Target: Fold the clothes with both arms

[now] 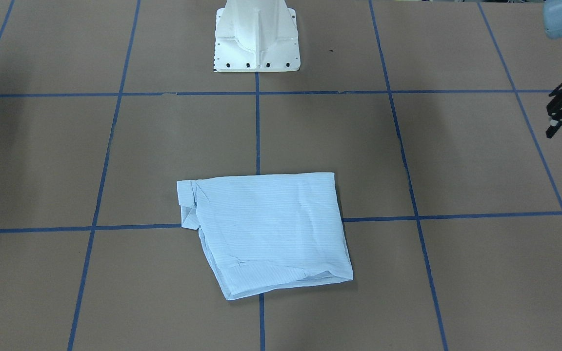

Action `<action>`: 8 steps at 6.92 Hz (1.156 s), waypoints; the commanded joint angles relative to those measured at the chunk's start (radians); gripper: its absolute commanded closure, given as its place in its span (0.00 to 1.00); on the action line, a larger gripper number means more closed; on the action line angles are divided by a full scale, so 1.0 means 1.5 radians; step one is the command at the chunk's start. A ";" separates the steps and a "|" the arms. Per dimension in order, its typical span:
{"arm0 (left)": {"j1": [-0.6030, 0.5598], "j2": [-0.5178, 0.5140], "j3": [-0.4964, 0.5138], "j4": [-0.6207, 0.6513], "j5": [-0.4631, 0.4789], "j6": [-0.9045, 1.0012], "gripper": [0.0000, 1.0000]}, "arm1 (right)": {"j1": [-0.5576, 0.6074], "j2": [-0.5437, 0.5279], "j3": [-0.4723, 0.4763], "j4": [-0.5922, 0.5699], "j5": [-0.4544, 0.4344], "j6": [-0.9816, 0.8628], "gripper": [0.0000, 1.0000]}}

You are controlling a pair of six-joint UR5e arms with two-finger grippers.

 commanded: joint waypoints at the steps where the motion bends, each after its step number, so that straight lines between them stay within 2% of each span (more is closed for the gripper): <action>1: -0.040 0.003 0.088 0.013 -0.047 0.059 0.01 | 0.012 -0.008 0.002 0.001 0.001 -0.001 0.00; 2: -0.042 0.009 0.091 0.016 -0.077 0.057 0.01 | 0.012 -0.008 0.001 0.001 0.000 -0.001 0.00; 3: -0.043 0.034 0.088 0.011 -0.078 0.056 0.00 | 0.012 -0.008 0.001 0.004 0.000 -0.001 0.00; 8: -0.043 0.036 0.064 0.007 -0.079 0.049 0.00 | 0.011 -0.024 0.012 0.013 -0.002 -0.002 0.00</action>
